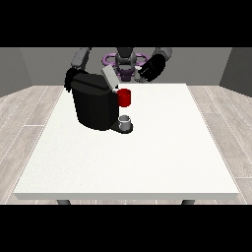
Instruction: Insert the coffee pod into the coffee machine and close the lid
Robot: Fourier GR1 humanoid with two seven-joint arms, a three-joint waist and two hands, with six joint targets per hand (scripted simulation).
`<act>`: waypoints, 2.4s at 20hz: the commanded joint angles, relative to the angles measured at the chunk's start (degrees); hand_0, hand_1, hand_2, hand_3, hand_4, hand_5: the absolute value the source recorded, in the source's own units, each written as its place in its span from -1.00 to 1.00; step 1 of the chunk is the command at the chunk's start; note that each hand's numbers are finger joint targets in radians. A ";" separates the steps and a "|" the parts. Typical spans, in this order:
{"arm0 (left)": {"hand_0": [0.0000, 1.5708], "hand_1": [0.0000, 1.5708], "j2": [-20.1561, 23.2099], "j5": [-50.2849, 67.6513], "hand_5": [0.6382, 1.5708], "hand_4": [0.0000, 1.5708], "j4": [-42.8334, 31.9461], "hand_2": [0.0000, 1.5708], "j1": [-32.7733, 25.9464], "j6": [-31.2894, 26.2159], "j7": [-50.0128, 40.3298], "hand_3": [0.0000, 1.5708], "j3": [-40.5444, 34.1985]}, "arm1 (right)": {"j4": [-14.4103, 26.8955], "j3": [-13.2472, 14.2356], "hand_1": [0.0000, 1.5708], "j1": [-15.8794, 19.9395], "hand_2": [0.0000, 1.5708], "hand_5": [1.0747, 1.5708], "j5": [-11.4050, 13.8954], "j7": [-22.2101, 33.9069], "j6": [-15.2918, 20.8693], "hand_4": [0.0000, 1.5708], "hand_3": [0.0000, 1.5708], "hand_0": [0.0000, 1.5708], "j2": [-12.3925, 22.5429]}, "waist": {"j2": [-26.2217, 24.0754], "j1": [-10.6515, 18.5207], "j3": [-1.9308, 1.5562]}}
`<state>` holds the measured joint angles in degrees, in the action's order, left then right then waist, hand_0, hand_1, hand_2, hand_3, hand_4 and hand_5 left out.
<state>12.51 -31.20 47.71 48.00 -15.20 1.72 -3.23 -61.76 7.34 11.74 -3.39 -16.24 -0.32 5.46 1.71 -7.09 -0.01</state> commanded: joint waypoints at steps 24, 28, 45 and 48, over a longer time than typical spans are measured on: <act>0.85 0.85 10.06 3.78 1.00 -0.22 -6.44 0.89 19.01 2.28 -3.13 0.77 -10.18 | 0.57 -1.11 -1.00 10.14 -1.00 1.00 -1.08 -7.19 -6.48 -0.64 -1.00 -1.00 1.27 | 18.75 -7.17 -0.02; 0.81 0.81 11.44 1.50 1.00 -0.19 -6.99 0.86 17.94 2.31 -1.83 0.70 -8.23 | 0.55 -1.25 -1.00 10.27 -1.00 1.00 -1.49 -4.86 -8.39 -0.74 -1.00 -1.00 2.77 | 18.04 -7.96 0.00; 0.75 0.75 11.16 1.20 1.00 -0.29 -8.29 0.76 22.54 6.51 -2.62 0.60 -9.29 | 4.04 -1.22 -1.00 16.41 -1.00 1.00 0.30 -6.40 -5.42 -0.64 -1.00 -1.00 1.55 | 21.93 -9.21 -0.02; -1.00 -1.00 7.13 7.24 1.00 -1.00 -5.25 -1.00 17.36 1.69 2.38 -1.00 -11.11 | 9.20 4.80 -1.00 13.90 -1.00 1.00 -5.11 -6.91 -9.77 -0.58 -1.00 -1.00 5.51 | 17.76 -3.27 -0.03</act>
<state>22.80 -27.22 41.17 68.17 -11.46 0.99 -13.61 -55.75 8.89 26.75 -5.82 -21.69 -8.22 9.30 20.90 -13.59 -0.08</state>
